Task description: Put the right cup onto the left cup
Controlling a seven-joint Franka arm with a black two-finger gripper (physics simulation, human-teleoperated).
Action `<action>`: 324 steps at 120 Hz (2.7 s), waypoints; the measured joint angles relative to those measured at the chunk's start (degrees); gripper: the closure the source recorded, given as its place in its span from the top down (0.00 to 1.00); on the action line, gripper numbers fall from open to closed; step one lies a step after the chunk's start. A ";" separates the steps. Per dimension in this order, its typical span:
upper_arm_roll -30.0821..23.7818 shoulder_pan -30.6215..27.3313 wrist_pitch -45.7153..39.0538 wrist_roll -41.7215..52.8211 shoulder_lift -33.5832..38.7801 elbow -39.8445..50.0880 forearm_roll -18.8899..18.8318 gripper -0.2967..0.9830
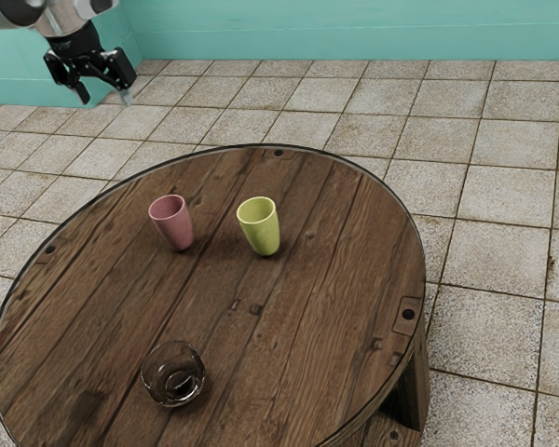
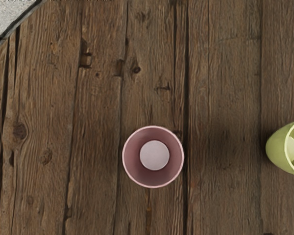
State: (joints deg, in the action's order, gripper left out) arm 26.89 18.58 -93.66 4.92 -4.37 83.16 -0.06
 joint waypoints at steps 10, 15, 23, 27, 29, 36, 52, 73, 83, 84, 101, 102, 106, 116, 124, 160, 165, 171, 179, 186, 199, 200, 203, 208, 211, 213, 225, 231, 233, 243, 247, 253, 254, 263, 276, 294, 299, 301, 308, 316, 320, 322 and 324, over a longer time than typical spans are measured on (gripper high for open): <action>-0.69 0.51 -0.54 0.72 -0.85 1.01 0.09 0.76; -1.63 0.11 -1.93 0.81 -4.00 1.52 0.56 0.76; -4.33 2.30 -4.28 0.56 -10.05 1.15 2.40 0.76; -5.07 4.26 -5.53 0.34 -12.44 1.08 3.93 0.76; -5.45 5.04 -6.17 0.17 -13.35 1.06 4.61 0.76; -6.76 6.92 -8.21 -0.80 -15.38 1.46 6.33 0.75; -8.67 8.90 -12.88 -5.27 -16.80 5.31 7.98 0.75; -9.79 9.34 -19.32 -11.36 -18.24 11.52 8.77 0.75; -9.85 9.30 -22.28 -13.54 -19.42 11.71 8.26 0.74; -9.86 9.29 -22.55 -13.74 -19.49 11.71 8.19 0.74; -9.93 9.24 -25.78 -16.91 -20.31 11.78 7.38 0.66; -9.93 9.23 -25.91 -17.08 -20.32 11.82 7.36 0.64; -9.93 9.19 -26.37 -17.74 -20.40 12.00 7.37 0.58; -9.93 8.92 -27.20 -19.33 -20.38 12.97 7.47 0.42; -9.87 8.80 -27.63 -20.46 -20.35 13.67 7.51 0.33; -9.76 8.41 -28.39 -24.31 -20.43 14.65 7.53 0.19; -9.76 8.41 -28.40 -24.72 -20.40 14.62 7.53 0.18; -9.76 8.41 -28.37 -25.19 -20.37 14.61 7.50 0.18; -9.60 8.43 -27.78 -25.76 -19.72 14.34 7.32 0.17; -9.20 8.30 -26.36 -26.21 -18.46 14.09 6.67 0.17; -8.61 7.30 -22.70 -27.01 -14.10 13.93 3.07 0.17; -8.55 7.13 -22.39 -27.07 -13.70 13.93 2.74 0.17; -8.41 6.55 -21.43 -27.28 -12.40 13.92 1.68 0.17; -8.27 5.21 -19.92 -27.63 -10.41 13.86 -0.09 0.17; -8.01 4.36 -19.14 -27.83 -9.63 13.71 -0.96 0.17; -7.69 3.82 -18.66 -27.96 -9.19 13.63 -1.47 0.17; -6.32 -0.59 -16.55 -28.62 -8.33 12.27 -3.71 0.16; -6.16 -1.42 -15.86 -28.90 -8.43 11.74 -4.29 0.16; -6.13 -1.50 -15.67 -28.99 -8.46 11.64 -4.44 0.16; -6.08 -1.53 -14.92 -29.44 -8.54 11.41 -4.94 0.16; -6.08 -1.52 -14.69 -29.61 -8.56 11.38 -5.08 0.16; -6.07 -1.55 -14.43 -29.85 -8.75 11.36 -5.16 0.16; -6.07 -1.56 -14.40 -29.89 -8.82 11.35 -5.15 0.16; -6.07 -1.66 -14.31 -30.21 -9.81 11.38 -4.95 0.16; -6.07 -1.88 -14.86 -30.61 -11.28 11.68 -3.60 0.16; -6.07 -2.53 -15.82 -31.07 -12.13 11.97 -2.04 0.16; -6.07 -2.52 -16.02 -31.18 -12.25 11.92 -1.85 0.16; -6.09 -2.51 -16.09 -31.23 -12.30 11.89 -1.80 0.16; -6.14 -2.49 -16.42 -31.38 -12.58 11.88 -1.63 0.15; -6.14 -2.47 -16.87 -31.52 -12.87 12.07 -1.32 0.20; -6.15 -2.48 -17.04 -31.57 -12.88 12.13 -1.12 0.26; -6.15 -2.48 -17.12 -31.59 -12.88 12.13 -1.02 0.29; -6.15 -2.48 -17.20 -31.61 -12.89 12.13 -0.94 0.32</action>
State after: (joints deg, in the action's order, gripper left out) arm 20.74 16.10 -110.85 -26.69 -17.26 95.29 -1.01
